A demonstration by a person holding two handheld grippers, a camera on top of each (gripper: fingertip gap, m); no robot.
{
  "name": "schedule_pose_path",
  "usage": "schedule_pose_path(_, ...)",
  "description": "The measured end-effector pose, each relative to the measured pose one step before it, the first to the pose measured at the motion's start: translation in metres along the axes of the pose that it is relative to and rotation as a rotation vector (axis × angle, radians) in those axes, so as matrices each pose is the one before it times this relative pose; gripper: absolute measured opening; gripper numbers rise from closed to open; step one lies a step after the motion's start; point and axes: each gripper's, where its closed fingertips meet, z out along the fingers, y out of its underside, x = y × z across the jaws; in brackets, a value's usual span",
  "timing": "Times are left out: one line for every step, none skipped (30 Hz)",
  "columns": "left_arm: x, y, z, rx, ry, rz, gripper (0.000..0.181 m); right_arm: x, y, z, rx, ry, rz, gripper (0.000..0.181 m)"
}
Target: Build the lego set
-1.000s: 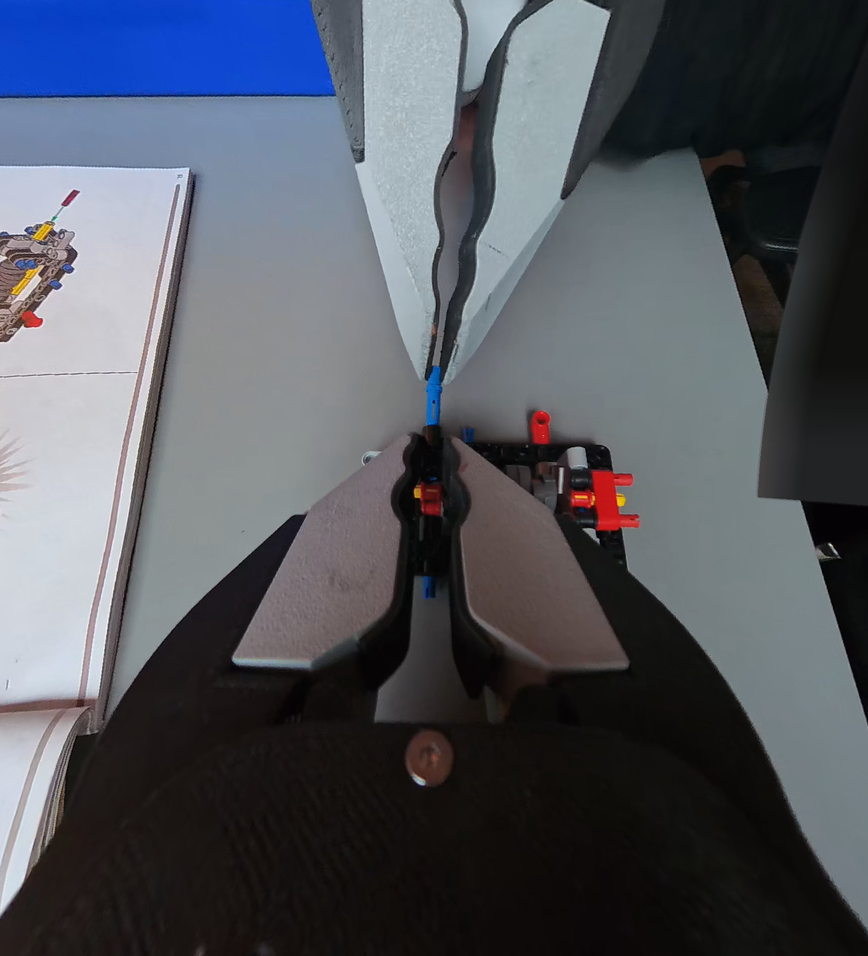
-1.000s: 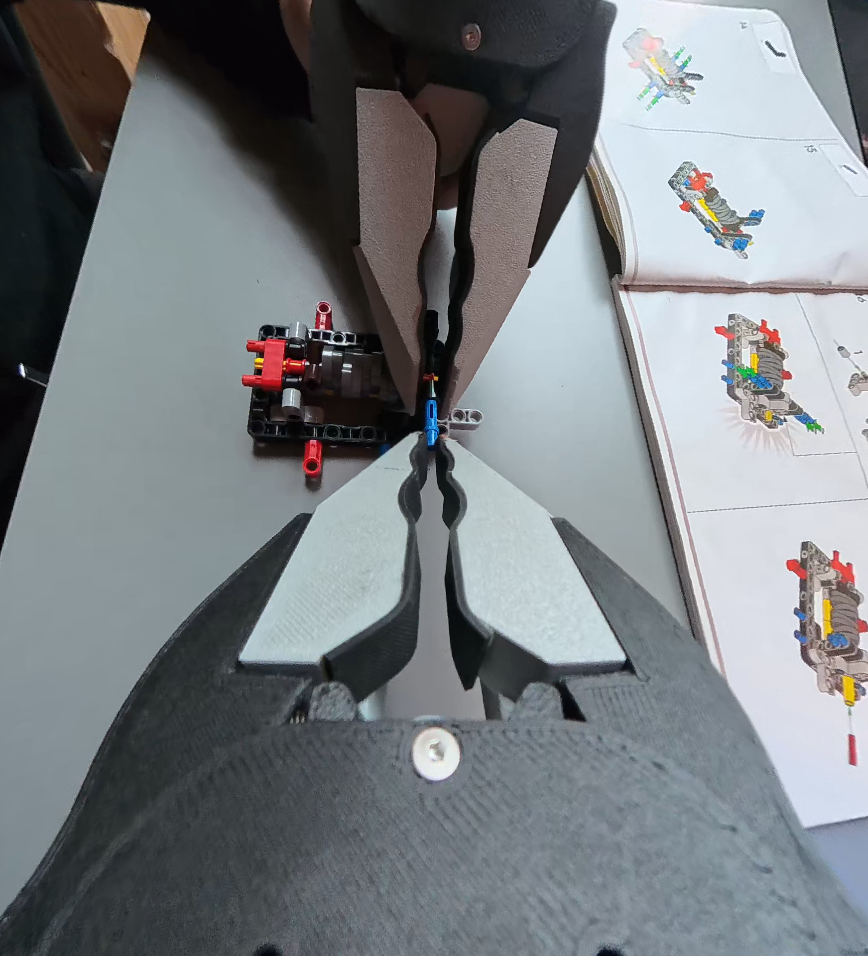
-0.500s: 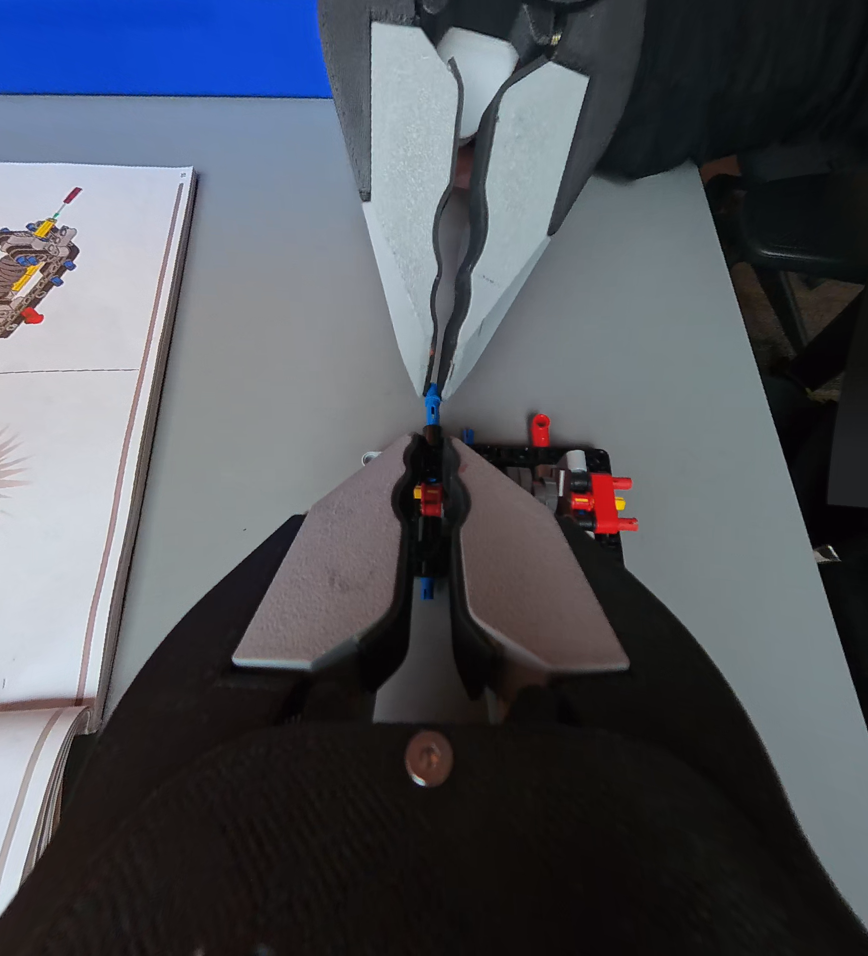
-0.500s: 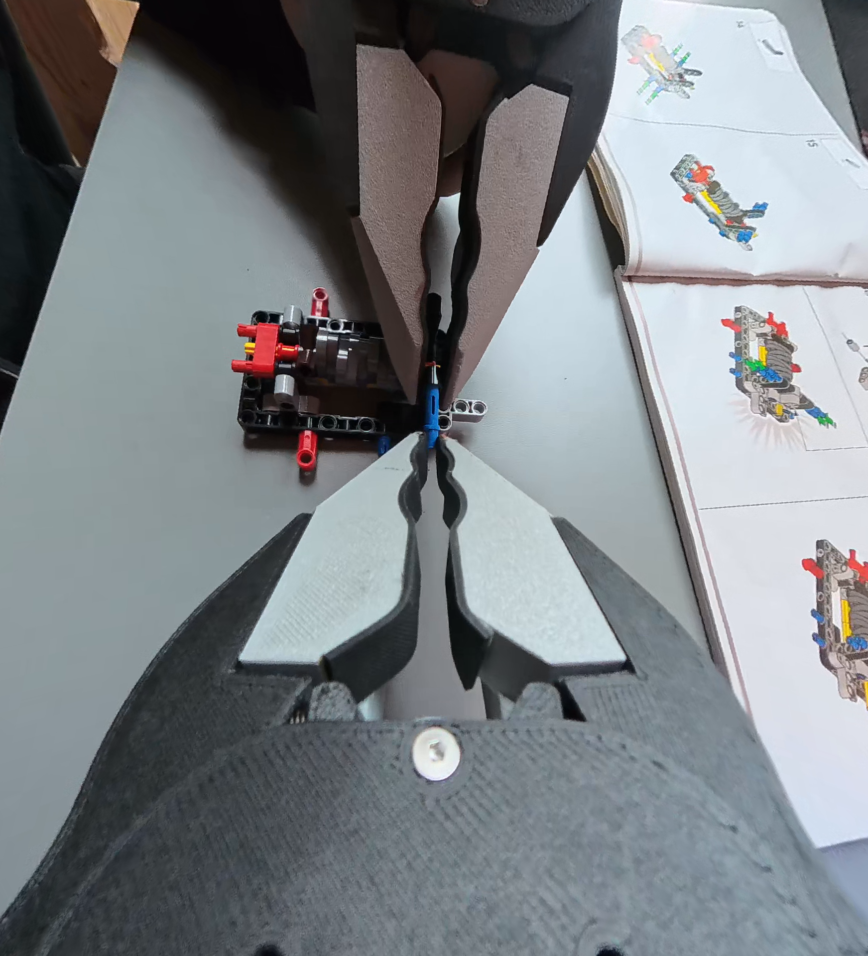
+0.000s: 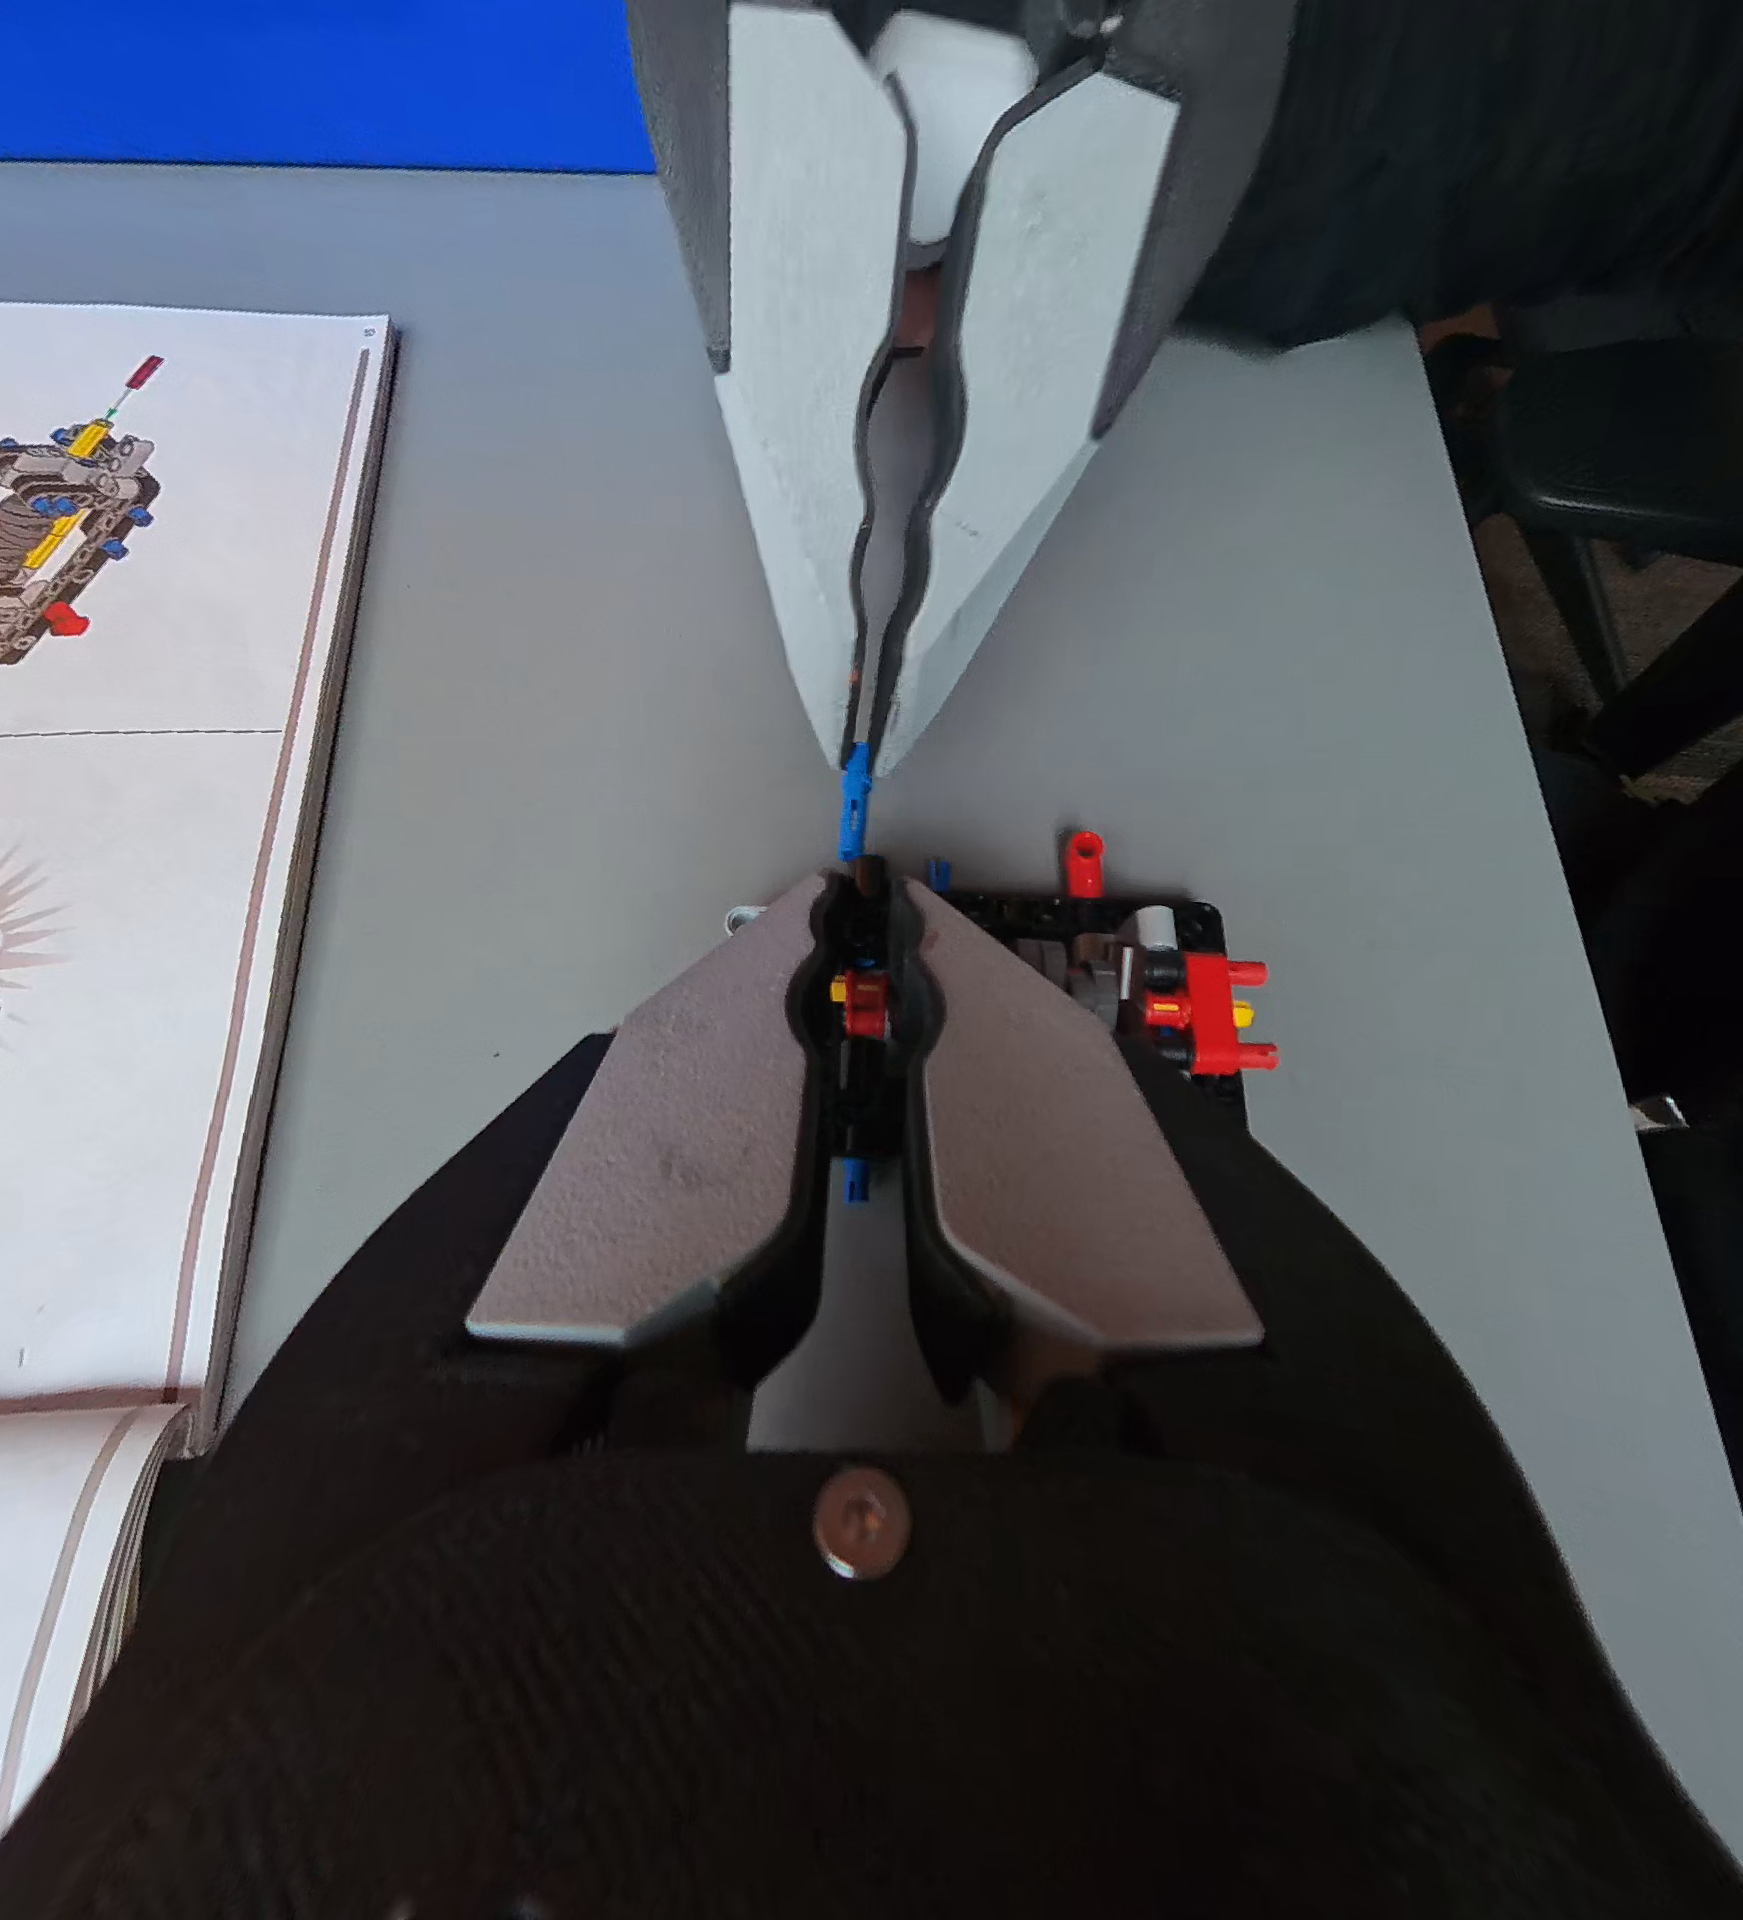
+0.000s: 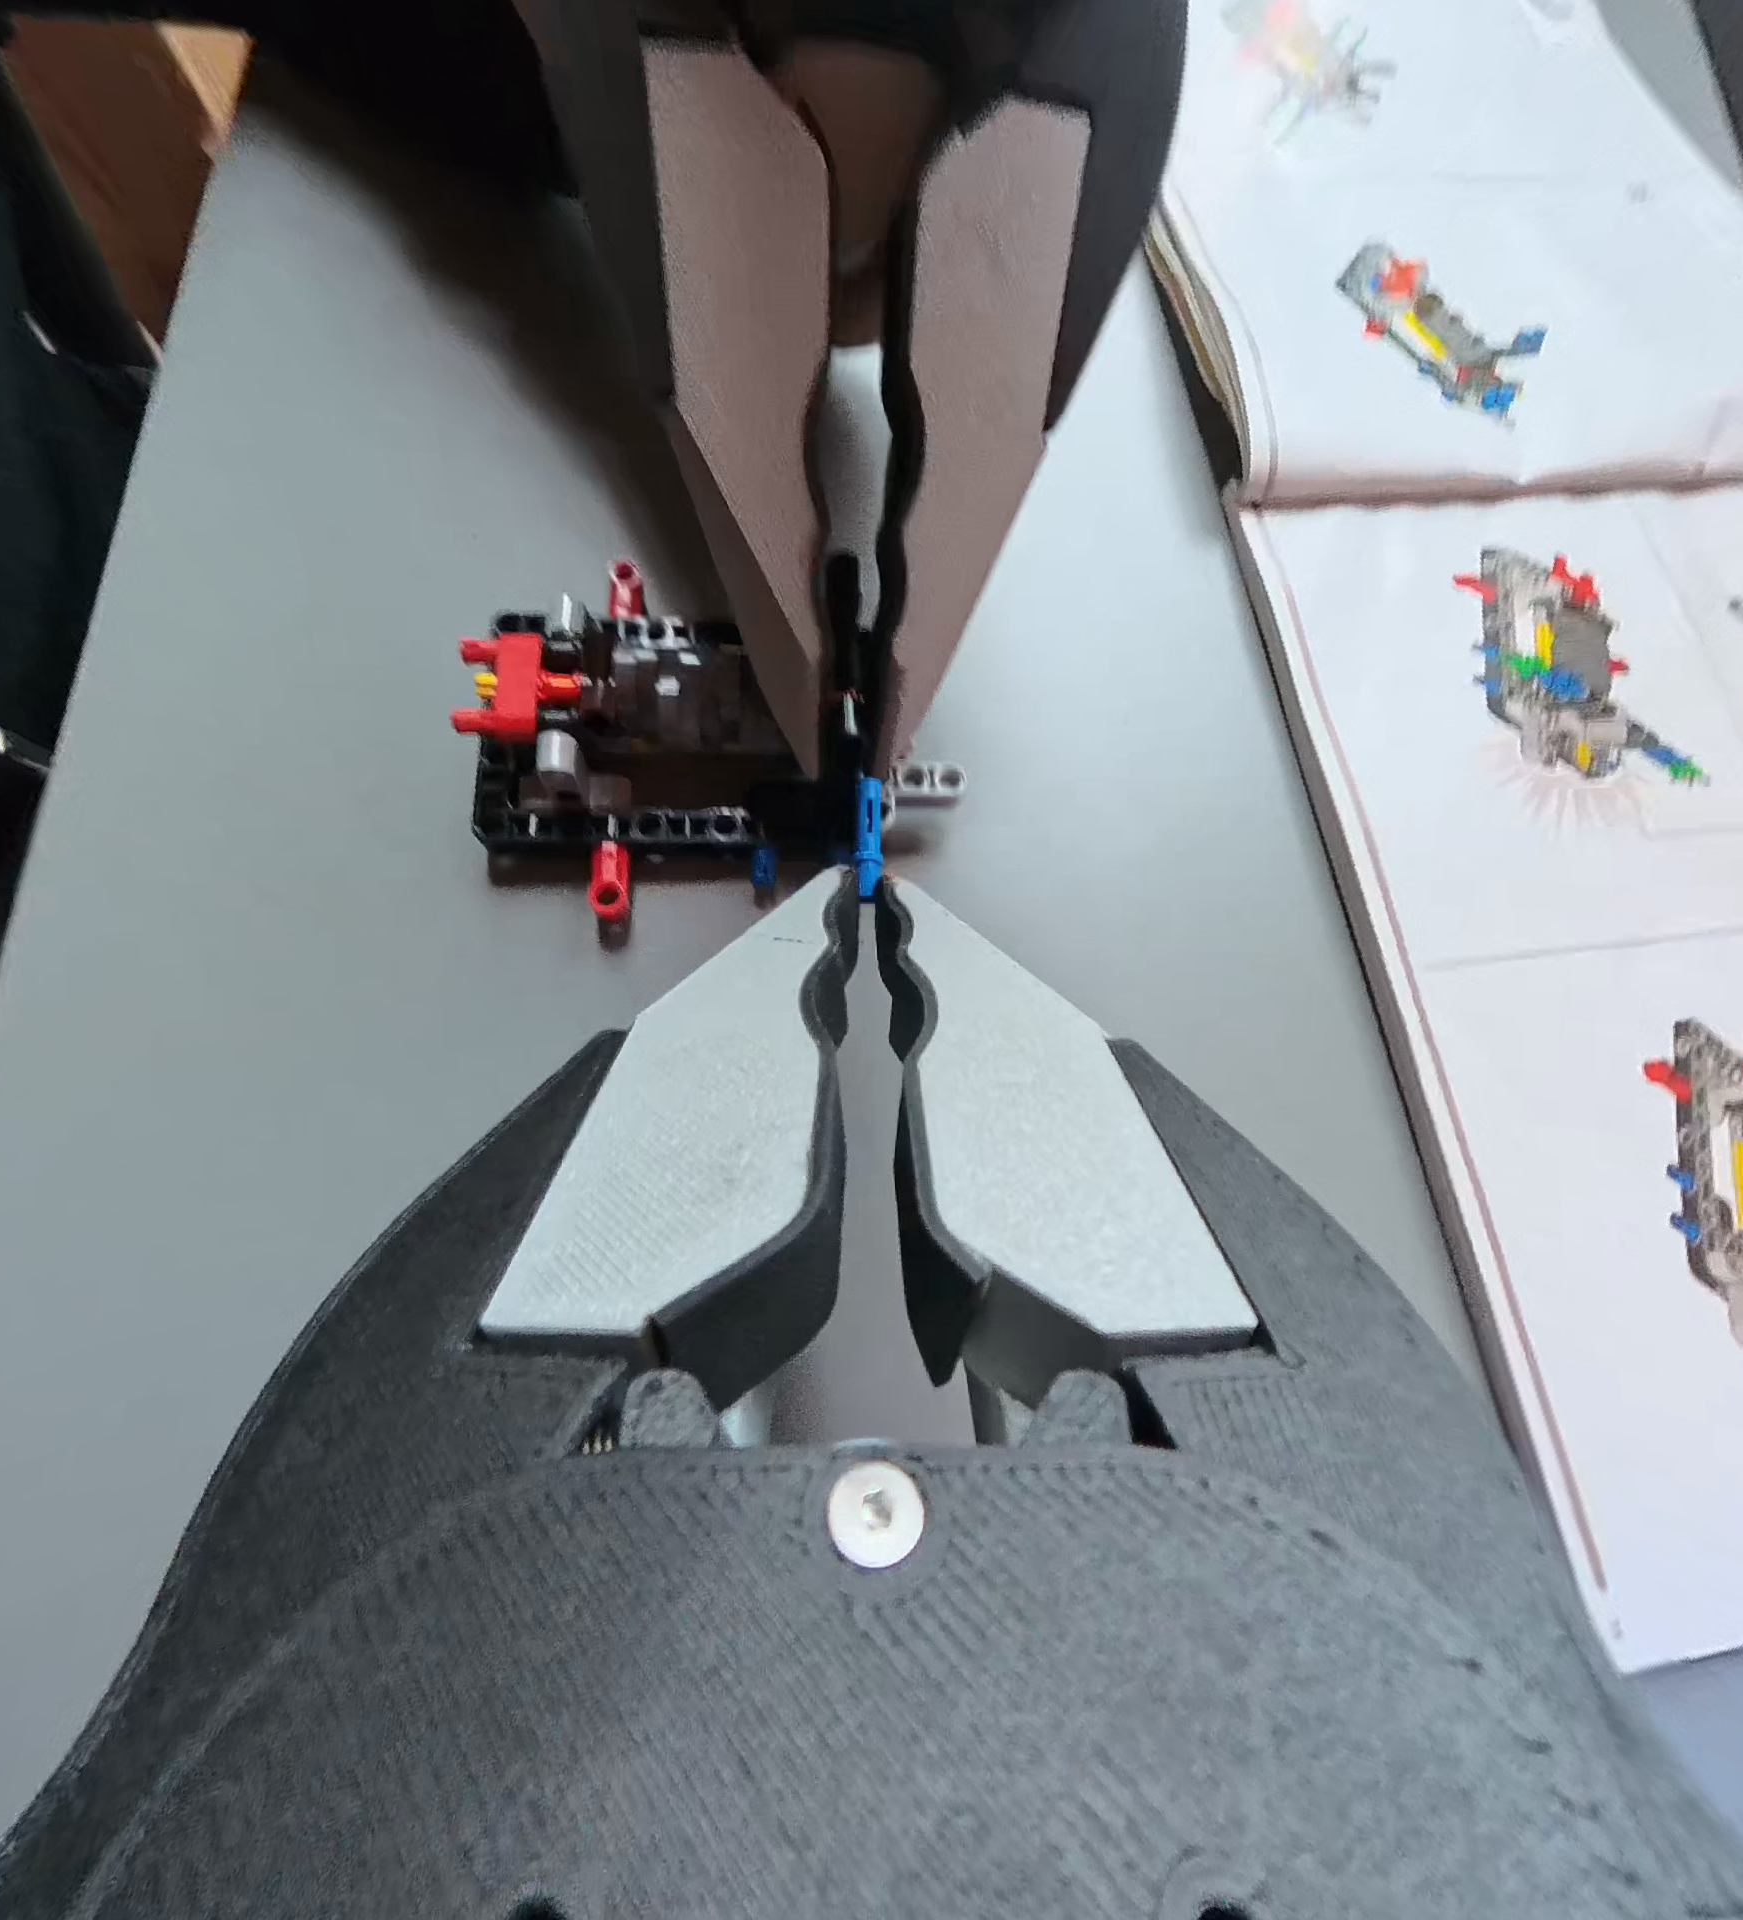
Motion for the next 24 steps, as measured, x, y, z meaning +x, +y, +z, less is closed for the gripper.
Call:
schedule_pose_path(-0.00013,-0.00001,-0.00032,-0.0004,-0.0045,0.0051,0.006,0.00137,0.00499,-0.00001,-0.0107,0.0007,0.0125,0.0)
schedule_pose_path(-0.00075,-0.00012,-0.00025,-0.0015,-0.0091,0.0039,0.013,0.00029,0.00164,-0.00103,0.0065,-0.0017,0.0108,0.0)
schedule_pose_path(-0.00165,-0.00019,-0.00044,-0.0025,-0.0138,0.0013,0.02,0.00004,-0.00049,-0.00144,0.0119,-0.0008,0.0102,0.0)
schedule_pose_path(-0.00084,-0.00094,-0.00057,0.0018,-0.0083,0.0038,0.021,0.0003,-0.00156,-0.00136,0.0106,0.0025,0.0044,0.0)
schedule_pose_path(-0.00069,-0.00235,-0.00104,0.0093,-0.0081,0.004,0.023,-0.00049,-0.00237,-0.00109,0.009,0.0014,-0.0018,0.0)
schedule_pose_path(-0.00031,-0.00311,-0.00126,0.0113,-0.0071,0.0058,0.023,-0.00105,-0.0032,-0.00061,0.0091,0.0009,-0.0059,0.0)
schedule_pose_path(0.00137,-0.00294,-0.0012,0.0091,0.0005,0.0127,0.02,-0.00114,-0.00292,-0.00024,0.0065,0.0025,-0.0076,0.0)
schedule_pose_path(0.00019,-0.00165,-0.00042,-0.0014,-0.0085,0.0143,0.017,-0.00113,-0.00181,0.00031,0.0006,0.001,-0.0054,0.0)
schedule_pose_path(-0.0005,-0.00071,0.0003,-0.0062,-0.0137,0.0164,0.014,-0.00121,-0.00116,0.00036,-0.0012,-0.0013,-0.0032,0.0)
schedule_pose_path(-0.00019,-0.00058,0.00088,-0.0048,-0.0108,0.0163,0.012,-0.00121,-0.00191,0.00002,0.0045,-0.0008,-0.0034,0.0)
schedule_pose_path(0.00057,-0.0007,0.00109,-0.0043,-0.0051,0.0132,0.01,-0.00047,-0.00187,-0.00047,0.0074,0.0021,-0.0015,0.0)
schedule_pose_path(0.00051,-0.00105,0.00078,-0.0022,-0.0056,0.0095,0.009,0.00007,-0.00093,-0.00051,0.0036,0.0015,0.0034,0.0)
schedule_pose_path(0.00109,-0.00102,0.00034,0.0006,-0.0026,0.0136,0.008,0.00032,-0.00011,-0.00054,0.0011,-0.0009,0.0079,0.0)
schedule_pose_path(0.00091,-0.00014,0.00017,-0.0038,-0.0023,0.0128,0.005,0.00058,0.00006,-0.00045,0.0028,-0.0005,0.009,0.0)
schedule_pose_path(0.00013,-0.00049,-0.00007,0.0,-0.006,0.0066,0.004,0.00011,-0.00005,-0.00044,0.0036,-0.0036,0.0075,0.0)
schedule_pose_path(0.00051,-0.00149,-0.00033,0.0075,-0.0005,0.0023,0.002,-0.00033,0.00008,-0.00029,0.002,-0.0059,0.0049,0.0)
schedule_pose_path(0.00014,-0.00046,-0.00006,-0.0002,0.0002,0.0002,0.002,-0.00019,0.00011,-0.00009,0.001,-0.0014,0.0011,0.0)
schedule_pose_path(-0.00017,-0.00041,-0.00002,0.0004,-0.0014,0.0008,0.002,0.00013,0.00018,-0.00005,-0.0004,0.0021,-0.0016,0.0)
schedule_pose_path(-0.00004,-0.00072,-0.00012,0.005,-0.0005,-0.0008,0.002,-0.00005,0.00009,-0.00001,-0.0011,0.0005,-0.0008,0.0)
schedule_pose_path(0.00037,-0.00009,0.00011,0.0009,0.0042,-0.0051,0.002,-0.00026,-0.00012,-0.00011,0.0008,-0.0007,-0.0003,0.0)
schedule_pose_path(0.00074,-0.00099,0.00008,0.0056,0.0061,-0.0068,0.003,-0.0003,-0.00055,-0.00019,0.0034,-0.0007,-0.0009,0.0)
schedule_pose_path(0.00065,-0.00133,-0.00027,0.008,0.0056,-0.0054,0.002,-0.00035,-0.0004,-0.00002,0.0018,-0.0018,-0.0004,0.0)
schedule_pose_path(0.00028,-0.00066,-0.00035,0.0034,0.0025,0.0005,0.002,-0.00014,-0.00029,-0.00015,0.0016,-0.0006,-0.0003,0.0)
schedule_pose_path(-0.00004,-0.00029,-0.00026,0.0023,-0.0003,0.0049,0.002,0.00025,-0.00055,-0.00037,0.0063,0.001,0.0001,0.0)
